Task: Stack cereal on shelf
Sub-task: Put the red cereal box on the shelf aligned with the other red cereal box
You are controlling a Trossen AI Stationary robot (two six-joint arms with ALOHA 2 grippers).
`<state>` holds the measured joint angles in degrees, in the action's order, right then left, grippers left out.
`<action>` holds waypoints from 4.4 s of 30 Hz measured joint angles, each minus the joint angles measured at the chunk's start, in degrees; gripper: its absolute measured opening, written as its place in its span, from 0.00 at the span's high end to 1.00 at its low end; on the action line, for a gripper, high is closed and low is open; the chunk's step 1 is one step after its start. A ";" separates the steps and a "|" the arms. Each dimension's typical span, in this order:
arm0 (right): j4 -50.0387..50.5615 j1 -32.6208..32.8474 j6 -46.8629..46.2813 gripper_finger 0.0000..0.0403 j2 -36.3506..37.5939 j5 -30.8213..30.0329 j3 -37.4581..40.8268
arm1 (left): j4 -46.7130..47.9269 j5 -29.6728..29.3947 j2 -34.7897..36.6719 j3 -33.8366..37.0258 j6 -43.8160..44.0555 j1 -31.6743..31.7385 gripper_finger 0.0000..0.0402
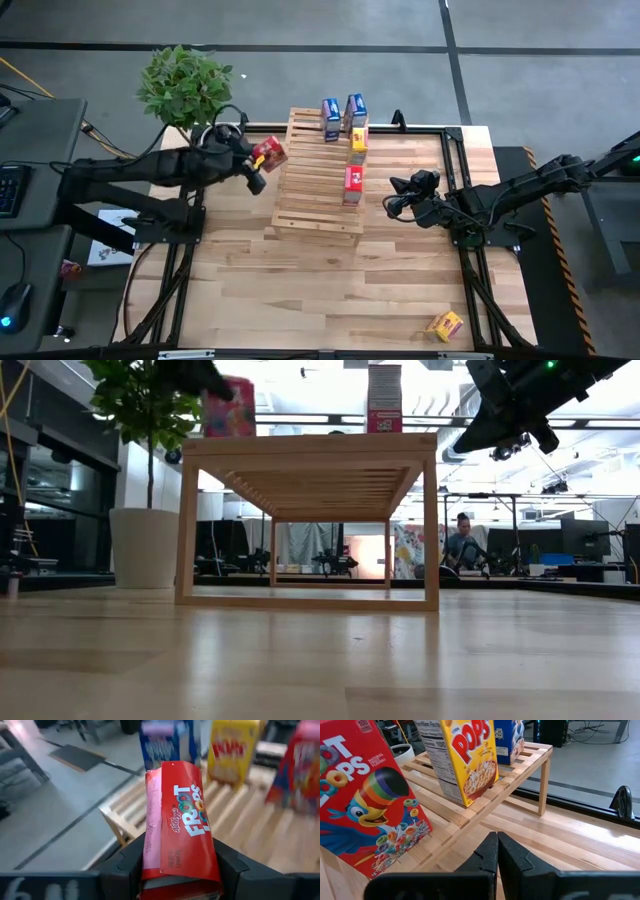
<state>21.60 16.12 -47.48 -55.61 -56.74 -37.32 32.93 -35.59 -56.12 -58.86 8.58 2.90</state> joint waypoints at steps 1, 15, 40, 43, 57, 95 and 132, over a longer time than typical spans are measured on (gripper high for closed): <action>0.09 0.00 0.00 1.00 0.00 0.01 0.00 | 0.11 -0.70 -1.26 -2.01 0.12 -0.42 0.64; 0.81 0.01 0.00 1.00 0.00 0.06 0.00 | -0.33 19.36 -9.62 -11.03 -1.36 -6.98 0.64; 0.42 0.00 -0.02 1.00 0.00 0.14 0.00 | -13.55 20.09 -20.43 -11.03 -9.20 -4.21 0.64; 0.42 0.01 -0.02 1.00 0.00 0.14 0.00 | -13.09 20.75 -21.04 -11.03 -9.21 -3.32 0.64; 0.40 0.00 -0.02 1.00 0.00 0.08 0.00 | -15.31 24.72 -23.91 -11.01 -12.19 -2.00 0.58; 0.81 0.00 -0.04 1.00 0.01 0.03 0.00 | -14.51 15.18 -6.45 0.95 -11.39 -1.31 0.72; -0.46 0.00 -0.09 1.00 0.02 -0.12 0.00 | -57.34 16.57 -16.37 24.42 1.81 -0.50 1.00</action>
<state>21.15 16.12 -47.57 -55.59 -56.86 -37.32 -24.41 -19.03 -72.49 -34.44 10.39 2.41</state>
